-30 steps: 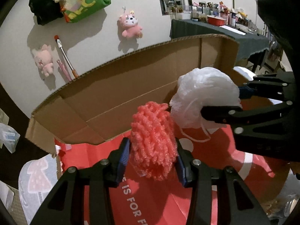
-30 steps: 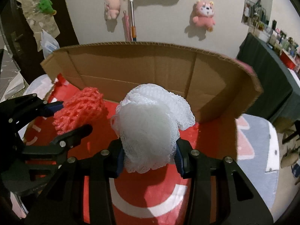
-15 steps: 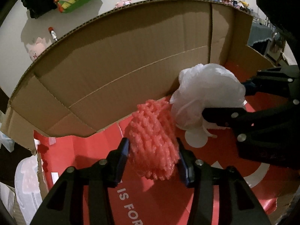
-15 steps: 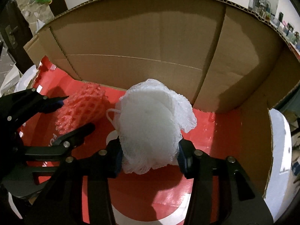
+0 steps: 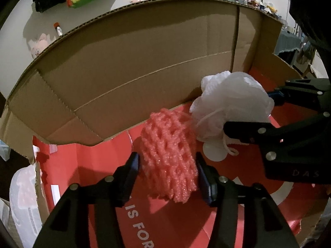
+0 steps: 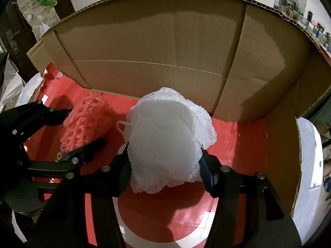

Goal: Organize soft objects
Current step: 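Open both tools to drop the net and pouf onto the red liner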

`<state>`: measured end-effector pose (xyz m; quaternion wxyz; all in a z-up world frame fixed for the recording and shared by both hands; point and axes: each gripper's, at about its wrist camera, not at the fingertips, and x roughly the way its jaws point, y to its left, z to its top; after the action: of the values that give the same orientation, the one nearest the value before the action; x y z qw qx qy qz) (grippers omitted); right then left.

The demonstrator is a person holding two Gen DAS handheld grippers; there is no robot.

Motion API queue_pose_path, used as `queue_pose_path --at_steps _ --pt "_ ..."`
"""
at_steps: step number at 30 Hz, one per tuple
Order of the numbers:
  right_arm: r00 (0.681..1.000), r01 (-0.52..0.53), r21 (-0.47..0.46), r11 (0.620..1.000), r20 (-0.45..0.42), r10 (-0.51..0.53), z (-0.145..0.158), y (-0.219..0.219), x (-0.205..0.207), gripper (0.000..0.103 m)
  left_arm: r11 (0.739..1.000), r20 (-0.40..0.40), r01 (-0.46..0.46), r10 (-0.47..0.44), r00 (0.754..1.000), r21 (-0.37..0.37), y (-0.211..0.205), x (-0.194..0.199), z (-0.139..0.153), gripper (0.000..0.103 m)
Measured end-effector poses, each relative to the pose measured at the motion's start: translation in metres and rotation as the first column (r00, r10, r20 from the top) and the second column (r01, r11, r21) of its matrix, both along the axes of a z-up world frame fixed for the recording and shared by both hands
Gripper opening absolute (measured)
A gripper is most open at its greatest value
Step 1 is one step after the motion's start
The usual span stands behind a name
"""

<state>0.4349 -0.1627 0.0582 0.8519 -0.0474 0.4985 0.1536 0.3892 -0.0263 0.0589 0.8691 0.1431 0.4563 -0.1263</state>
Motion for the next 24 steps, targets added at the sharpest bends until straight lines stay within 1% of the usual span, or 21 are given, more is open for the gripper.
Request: queue_pose_path --at_steps 2,7,8,11,15,18,20,22,24 --pt "1.000 0.003 0.006 1.000 -0.001 -0.003 0.001 0.000 0.001 0.059 1.000 0.005 0.000 0.000 1.000 -0.004 0.002 0.001 0.002 0.066" --pt "1.000 0.007 0.014 1.000 -0.006 -0.007 0.003 -0.004 -0.002 0.065 1.000 0.016 -0.005 0.005 1.000 -0.025 0.006 -0.001 0.006 0.070" --pt "1.000 0.008 0.013 1.000 -0.005 -0.008 0.004 -0.004 -0.002 0.068 1.000 0.018 -0.006 0.006 1.000 -0.027 0.008 -0.001 0.007 0.072" --pt "1.000 0.010 0.007 1.000 0.005 -0.010 0.008 -0.003 -0.004 0.070 0.999 0.030 -0.009 0.010 1.000 -0.030 0.012 -0.003 0.010 0.077" --pt "1.000 0.019 0.003 1.000 0.016 -0.019 0.016 -0.005 -0.008 0.073 0.999 0.046 -0.011 0.012 0.999 -0.038 0.015 -0.007 0.016 0.078" --pt "0.999 0.029 0.010 1.000 0.029 -0.029 0.025 -0.008 -0.012 0.074 0.999 0.066 -0.019 0.022 0.998 -0.044 0.018 -0.014 0.025 0.081" --pt "0.998 0.036 0.018 0.999 0.046 -0.037 0.033 -0.010 -0.023 0.074 0.998 0.083 -0.022 0.026 0.996 -0.056 0.018 -0.018 0.031 0.084" --pt "0.997 0.042 0.019 0.999 0.065 -0.043 0.042 -0.010 -0.026 0.078 0.997 0.100 -0.022 0.029 0.995 -0.070 0.018 -0.025 0.040 0.088" --pt "0.995 0.044 0.023 0.999 0.083 -0.045 0.050 -0.010 -0.035 0.079 0.996 0.124 -0.024 0.035 0.992 -0.088 0.019 -0.034 0.051 0.090"
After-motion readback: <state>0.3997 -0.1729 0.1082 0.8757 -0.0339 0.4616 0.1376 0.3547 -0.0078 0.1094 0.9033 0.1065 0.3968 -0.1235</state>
